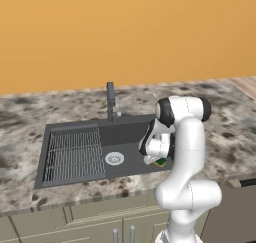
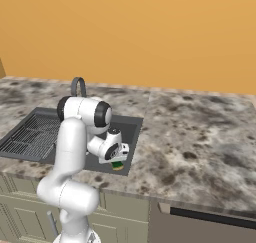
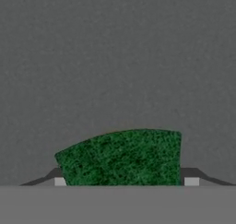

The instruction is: Pick up the bar soap and sponge from the sink, and place them back in the cabinet, and close the cabinet doors.

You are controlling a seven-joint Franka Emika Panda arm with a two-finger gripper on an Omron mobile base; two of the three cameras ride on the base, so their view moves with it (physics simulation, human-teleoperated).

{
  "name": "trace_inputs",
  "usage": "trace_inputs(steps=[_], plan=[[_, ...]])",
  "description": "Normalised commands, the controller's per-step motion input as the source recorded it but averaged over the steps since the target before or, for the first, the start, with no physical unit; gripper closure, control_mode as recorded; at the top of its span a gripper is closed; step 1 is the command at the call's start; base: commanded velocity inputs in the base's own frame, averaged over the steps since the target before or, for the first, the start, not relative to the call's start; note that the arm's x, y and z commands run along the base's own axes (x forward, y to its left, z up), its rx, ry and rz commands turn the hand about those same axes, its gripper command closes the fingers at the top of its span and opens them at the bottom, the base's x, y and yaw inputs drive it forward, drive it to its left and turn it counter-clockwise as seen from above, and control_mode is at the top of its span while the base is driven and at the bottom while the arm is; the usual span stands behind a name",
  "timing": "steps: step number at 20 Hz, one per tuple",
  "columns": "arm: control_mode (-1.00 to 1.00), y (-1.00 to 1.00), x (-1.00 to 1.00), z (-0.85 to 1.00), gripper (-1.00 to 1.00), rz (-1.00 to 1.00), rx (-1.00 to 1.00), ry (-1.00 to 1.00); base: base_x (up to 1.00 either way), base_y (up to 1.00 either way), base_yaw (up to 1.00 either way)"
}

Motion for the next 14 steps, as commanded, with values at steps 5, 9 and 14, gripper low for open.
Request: trace_inputs(steps=[5, 9, 14], plan=[[-1.00, 0.00, 0.00, 0.00, 1.00, 0.00, 0.00, 0.00, 0.00, 0.00, 0.00], [-1.00, 0.00, 0.00, 0.00, 1.00, 0.00, 0.00, 0.00, 0.00, 0.00, 0.00], [-1.00, 0.00, 0.04, 0.22, 1.00, 0.00, 0.00, 0.00, 0.00, 0.00, 0.00]])
